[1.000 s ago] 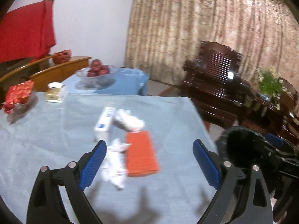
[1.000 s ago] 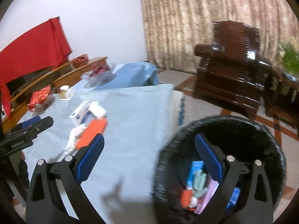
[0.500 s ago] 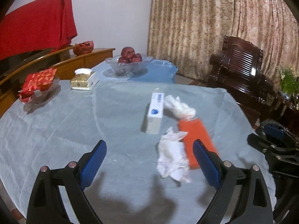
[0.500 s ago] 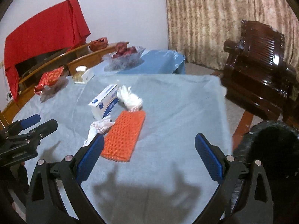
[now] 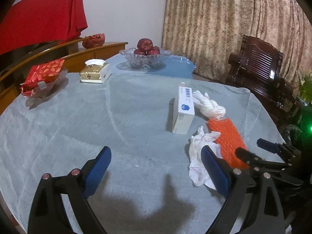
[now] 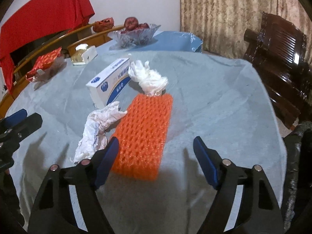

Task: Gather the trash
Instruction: 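Grasp the orange foam net with the right gripper while the left gripper grasps the white tissue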

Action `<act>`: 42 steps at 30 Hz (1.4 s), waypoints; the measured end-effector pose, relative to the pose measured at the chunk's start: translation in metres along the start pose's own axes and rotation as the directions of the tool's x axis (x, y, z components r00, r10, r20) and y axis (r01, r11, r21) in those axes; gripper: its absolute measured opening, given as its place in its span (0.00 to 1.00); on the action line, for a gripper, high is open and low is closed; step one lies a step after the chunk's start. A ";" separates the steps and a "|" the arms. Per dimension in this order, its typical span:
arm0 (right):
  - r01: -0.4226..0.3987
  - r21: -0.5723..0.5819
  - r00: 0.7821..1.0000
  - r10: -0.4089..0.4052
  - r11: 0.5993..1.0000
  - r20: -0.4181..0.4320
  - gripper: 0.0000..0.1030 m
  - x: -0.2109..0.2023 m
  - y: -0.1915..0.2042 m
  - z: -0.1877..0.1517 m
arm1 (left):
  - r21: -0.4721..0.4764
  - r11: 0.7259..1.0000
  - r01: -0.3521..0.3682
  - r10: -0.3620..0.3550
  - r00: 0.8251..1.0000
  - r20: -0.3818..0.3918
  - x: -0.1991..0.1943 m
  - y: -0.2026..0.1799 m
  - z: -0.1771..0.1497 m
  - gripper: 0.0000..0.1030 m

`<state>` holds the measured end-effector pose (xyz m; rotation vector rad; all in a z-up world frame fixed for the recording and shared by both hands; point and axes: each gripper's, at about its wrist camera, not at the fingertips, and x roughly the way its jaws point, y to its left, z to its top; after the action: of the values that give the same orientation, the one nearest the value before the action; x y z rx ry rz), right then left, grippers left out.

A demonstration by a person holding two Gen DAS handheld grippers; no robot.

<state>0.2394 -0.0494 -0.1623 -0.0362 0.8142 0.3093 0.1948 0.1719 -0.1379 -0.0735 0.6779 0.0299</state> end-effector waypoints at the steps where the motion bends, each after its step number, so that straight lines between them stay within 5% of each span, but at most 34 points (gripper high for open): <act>1: -0.004 0.000 1.000 0.004 1.000 -0.013 0.69 0.004 0.001 -0.001 | -0.003 1.000 0.001 -0.001 1.000 -0.003 0.002 0.001 0.000 0.89; 7: -0.090 -0.022 0.993 0.088 0.996 -0.082 0.34 0.015 0.006 -0.002 | -0.029 0.999 0.013 -0.014 1.000 -0.017 0.010 0.006 -0.001 0.88; 13: -0.145 0.000 0.987 0.144 0.989 -0.071 0.10 0.005 0.001 -0.003 | -0.026 0.999 0.043 -0.044 0.999 -0.028 0.016 -0.005 -0.002 0.88; 28: -0.060 0.029 0.998 0.060 0.998 0.010 0.09 -0.046 -0.051 -0.003 | 0.013 0.995 0.099 -0.097 0.990 -0.100 0.050 -0.066 -0.004 0.86; 31: -0.048 0.036 0.999 0.047 0.998 0.024 0.09 -0.052 -0.059 -0.003 | -0.007 0.994 0.110 -0.110 0.986 -0.123 0.059 -0.069 -0.007 0.75; 39: -0.034 0.029 0.998 0.033 0.999 0.055 0.09 -0.063 -0.066 0.000 | -0.049 0.992 0.117 -0.124 0.974 -0.190 0.072 -0.073 -0.018 0.17; 42: -0.036 0.032 0.997 0.034 0.999 0.067 0.10 -0.068 -0.066 0.000 | -0.057 0.993 0.105 -0.113 0.979 -0.171 0.066 -0.070 -0.015 0.12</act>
<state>0.2150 -0.1300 -0.1189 0.0193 0.7540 0.3282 0.2400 0.1008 -0.1868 -0.1607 0.8469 -0.0667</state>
